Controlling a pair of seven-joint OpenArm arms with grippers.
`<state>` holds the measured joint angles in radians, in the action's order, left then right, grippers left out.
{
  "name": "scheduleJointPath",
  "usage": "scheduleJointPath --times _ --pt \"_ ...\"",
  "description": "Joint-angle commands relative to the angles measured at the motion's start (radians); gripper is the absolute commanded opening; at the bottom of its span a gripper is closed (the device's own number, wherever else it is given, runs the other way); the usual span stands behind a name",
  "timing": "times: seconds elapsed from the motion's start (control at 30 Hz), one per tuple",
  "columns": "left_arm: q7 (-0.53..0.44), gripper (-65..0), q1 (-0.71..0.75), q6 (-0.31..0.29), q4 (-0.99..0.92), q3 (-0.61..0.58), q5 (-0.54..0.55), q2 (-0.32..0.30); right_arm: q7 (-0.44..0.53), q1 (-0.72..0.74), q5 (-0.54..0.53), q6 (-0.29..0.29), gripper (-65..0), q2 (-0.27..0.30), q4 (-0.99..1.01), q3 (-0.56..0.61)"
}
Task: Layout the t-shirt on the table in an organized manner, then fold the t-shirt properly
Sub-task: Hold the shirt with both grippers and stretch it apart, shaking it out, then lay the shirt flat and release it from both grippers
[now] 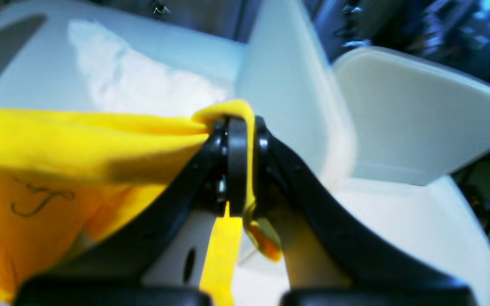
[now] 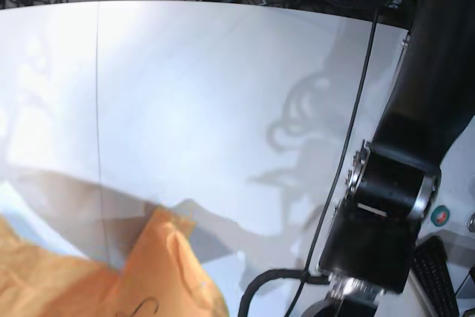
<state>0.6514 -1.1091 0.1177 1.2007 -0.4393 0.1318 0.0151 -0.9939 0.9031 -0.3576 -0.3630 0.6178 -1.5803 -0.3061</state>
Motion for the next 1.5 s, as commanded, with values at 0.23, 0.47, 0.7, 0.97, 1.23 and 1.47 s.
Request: scheduleJointPath --times 0.23,0.47,0.7,0.97,1.23,1.47 --pt "0.150 -65.0 0.415 0.003 0.439 -0.034 -0.008 -0.172 -0.004 -0.586 -0.005 0.000 -65.0 -0.115 -0.248 -0.279" --pt "0.081 -65.0 0.858 0.003 0.502 -0.123 -0.008 -0.289 0.336 -1.017 -0.001 0.000 -65.0 -0.347 -0.087 -0.315" --pt "0.044 -65.0 1.101 0.003 0.397 -0.148 -0.008 -0.317 0.452 -1.110 -0.001 0.000 -65.0 -0.381 0.188 -0.322" --pt "0.046 -65.0 1.205 0.003 0.450 -0.149 -0.008 -0.327 0.346 -1.110 -0.001 0.009 -65.0 -0.361 0.191 -0.321" --pt "0.049 0.0 1.265 0.003 0.663 -0.135 0.002 -0.412 0.267 -1.152 -0.001 0.005 -24.2 -0.430 -0.087 -0.324" --pt "0.043 -11.8 1.065 0.003 0.548 -0.010 -0.007 -0.343 0.261 -1.151 -0.001 0.003 -38.3 -0.511 -0.145 -0.261"
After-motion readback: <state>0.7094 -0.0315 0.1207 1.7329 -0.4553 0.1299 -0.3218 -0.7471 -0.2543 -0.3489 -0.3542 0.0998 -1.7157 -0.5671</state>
